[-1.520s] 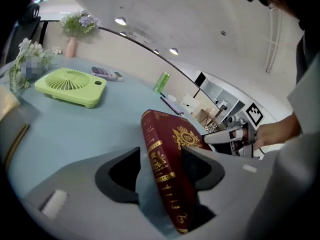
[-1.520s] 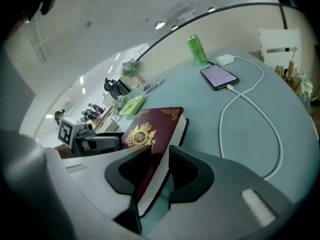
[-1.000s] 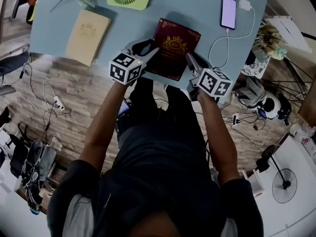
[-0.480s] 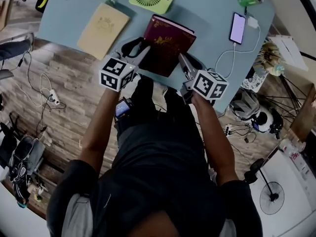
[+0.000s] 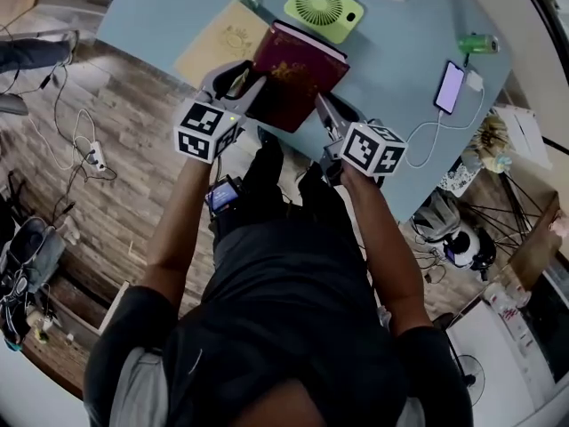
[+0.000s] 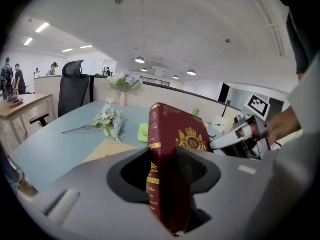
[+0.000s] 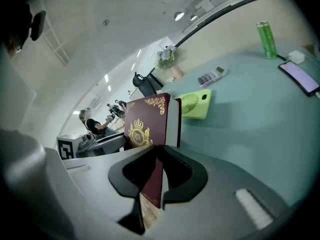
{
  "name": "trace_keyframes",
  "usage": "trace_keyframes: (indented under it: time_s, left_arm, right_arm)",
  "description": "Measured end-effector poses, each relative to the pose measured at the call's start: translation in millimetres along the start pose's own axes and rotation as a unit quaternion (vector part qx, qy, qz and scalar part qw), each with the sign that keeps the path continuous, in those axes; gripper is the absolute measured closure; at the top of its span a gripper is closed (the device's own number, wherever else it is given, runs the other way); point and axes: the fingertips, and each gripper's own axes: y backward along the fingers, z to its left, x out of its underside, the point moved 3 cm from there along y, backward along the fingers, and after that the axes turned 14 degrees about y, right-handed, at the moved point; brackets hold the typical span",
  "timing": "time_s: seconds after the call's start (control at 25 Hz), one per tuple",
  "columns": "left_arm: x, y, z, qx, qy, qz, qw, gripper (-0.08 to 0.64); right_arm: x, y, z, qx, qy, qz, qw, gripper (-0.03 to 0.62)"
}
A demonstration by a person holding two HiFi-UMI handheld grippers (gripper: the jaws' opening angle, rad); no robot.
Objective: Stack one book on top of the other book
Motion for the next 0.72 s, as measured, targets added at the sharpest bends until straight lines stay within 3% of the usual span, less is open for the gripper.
trace_keyframes:
  time_s: [0.36,0.72]
  left_arm:
    - [-15.0,20.1,60.0,-0.036,0.002,-0.008,0.9993,0.354]
    - [-17.4,9.3,117.8,-0.041,0.005,0.02,0.9989,0.38]
  right_arm:
    - [-4.0,-55.7,35.6,-0.023,0.007,0.032,0.999,0.546]
    - [-4.2,-101.3,58.3,-0.032,0.001,0.054,0.998,0.543]
